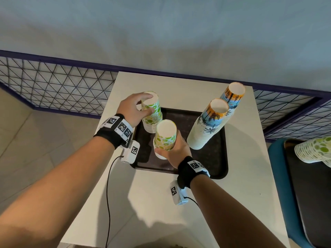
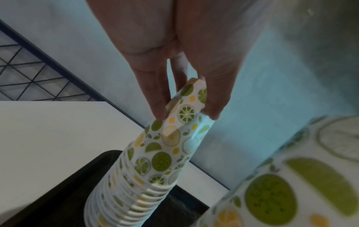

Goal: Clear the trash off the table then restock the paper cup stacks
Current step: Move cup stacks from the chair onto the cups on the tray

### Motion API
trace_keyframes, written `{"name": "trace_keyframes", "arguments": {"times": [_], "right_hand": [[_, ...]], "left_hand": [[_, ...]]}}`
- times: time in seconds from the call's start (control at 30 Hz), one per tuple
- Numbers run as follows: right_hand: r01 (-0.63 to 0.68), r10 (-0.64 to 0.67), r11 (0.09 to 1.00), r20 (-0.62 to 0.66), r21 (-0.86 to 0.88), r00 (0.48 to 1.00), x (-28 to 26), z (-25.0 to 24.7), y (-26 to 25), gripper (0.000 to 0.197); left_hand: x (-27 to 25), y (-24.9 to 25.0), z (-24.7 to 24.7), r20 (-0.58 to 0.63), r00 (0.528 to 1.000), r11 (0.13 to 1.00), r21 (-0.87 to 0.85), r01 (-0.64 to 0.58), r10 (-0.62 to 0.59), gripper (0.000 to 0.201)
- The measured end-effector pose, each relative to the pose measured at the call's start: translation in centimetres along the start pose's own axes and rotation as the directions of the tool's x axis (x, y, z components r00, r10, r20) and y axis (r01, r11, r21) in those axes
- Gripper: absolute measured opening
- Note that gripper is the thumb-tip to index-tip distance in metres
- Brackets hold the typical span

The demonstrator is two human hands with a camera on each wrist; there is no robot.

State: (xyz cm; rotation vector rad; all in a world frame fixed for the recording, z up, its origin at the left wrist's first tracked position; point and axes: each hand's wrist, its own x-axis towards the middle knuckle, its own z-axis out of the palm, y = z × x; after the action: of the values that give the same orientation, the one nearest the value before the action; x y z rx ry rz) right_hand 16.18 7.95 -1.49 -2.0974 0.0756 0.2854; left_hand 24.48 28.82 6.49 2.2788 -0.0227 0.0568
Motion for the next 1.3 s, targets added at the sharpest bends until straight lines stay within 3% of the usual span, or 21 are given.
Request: {"name": "trace_keyframes", "arguments": {"times": [0.13,0.23,0.37,0.5,0.67,0.77,0.93,1.17,1.3], "right_hand": [[0.016,-0.016,1.0,0.021,0.026,1.0,-0.7,-0.3,0.0,0.115],[0.009,-0.009,1.0,0.017,0.015,1.0,-2.4,-1.2,0.3,0.115],[-0.006,0.007,1.0,0.033,-0.022,0.999,-6.5,-4.4,1.8,0.081],[0.024,-0.023,0.998,-0.028,0.051,0.999,-11.8,-9.8,5.0,0.028],[-0.035,0.046,0.998,-0.214,0.056,0.976,-16.4,-18.0,10.5,0.012],[-0.068,0.101,0.992,-0.336,0.109,0.937,-17.8,-22.6,14.1,0.017],[-0.145,0.211,0.974,-0.458,0.175,0.864,-18.7,-31.2,20.1,0.01],[-0.185,0.302,0.95,-0.59,0.252,0.749,-17.1,-43.7,28.5,0.015],[-0.197,0.335,0.938,-0.603,0.284,0.724,-14.9,-48.9,31.8,0.021]], "left_hand": [[-0.9,1.9,-1.5,-0.021,0.999,0.991,-0.127,0.038,-0.041,0.06],[-2.8,4.7,-2.9,-0.138,0.989,0.965,-0.263,0.012,-0.05,0.05],[-7.4,8.9,-3.3,-0.194,0.98,0.955,-0.28,-0.1,0.046,0.049],[-12.4,13.6,-0.9,-0.087,0.983,0.937,-0.301,-0.178,0.159,0.055],[-15.7,19.5,5.8,0.084,0.949,0.914,-0.308,-0.266,0.304,0.055],[-16.3,22.4,11.2,0.165,0.932,0.899,-0.361,-0.248,0.324,0.055],[-15.6,28.2,20.1,0.261,0.892,0.878,-0.413,-0.243,0.369,0.06],[-12.7,35.8,31.8,0.361,0.888,0.898,-0.426,-0.115,0.285,0.081],[-10.6,38.5,37.9,0.39,0.888,0.935,-0.336,-0.108,0.243,0.084]]}}
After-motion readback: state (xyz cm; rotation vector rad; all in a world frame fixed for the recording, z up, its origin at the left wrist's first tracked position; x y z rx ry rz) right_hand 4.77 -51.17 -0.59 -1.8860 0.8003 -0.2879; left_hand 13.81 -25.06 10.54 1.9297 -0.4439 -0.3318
